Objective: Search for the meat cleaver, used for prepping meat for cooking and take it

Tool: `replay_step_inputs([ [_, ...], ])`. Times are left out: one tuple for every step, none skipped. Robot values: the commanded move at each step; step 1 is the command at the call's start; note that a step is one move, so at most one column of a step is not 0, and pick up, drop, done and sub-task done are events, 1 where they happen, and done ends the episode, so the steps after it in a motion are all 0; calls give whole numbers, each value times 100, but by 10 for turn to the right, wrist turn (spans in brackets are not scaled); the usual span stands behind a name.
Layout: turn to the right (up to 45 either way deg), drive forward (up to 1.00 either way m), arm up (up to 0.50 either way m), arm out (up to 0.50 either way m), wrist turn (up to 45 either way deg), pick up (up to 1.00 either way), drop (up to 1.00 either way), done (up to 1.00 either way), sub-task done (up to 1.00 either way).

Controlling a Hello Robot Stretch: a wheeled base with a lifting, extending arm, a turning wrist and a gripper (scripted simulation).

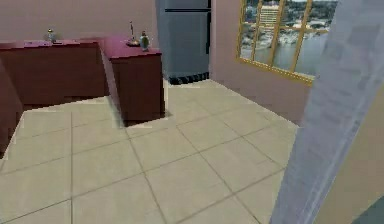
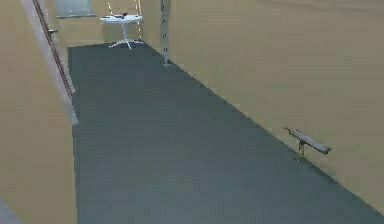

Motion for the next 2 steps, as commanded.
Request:
replay_step_inputs([
  [-300, 0, 0, 0, 0, 0, 0, 0, 0],
  [0, 100, 0, 0, 0, 0, 0, 0, 0],
])
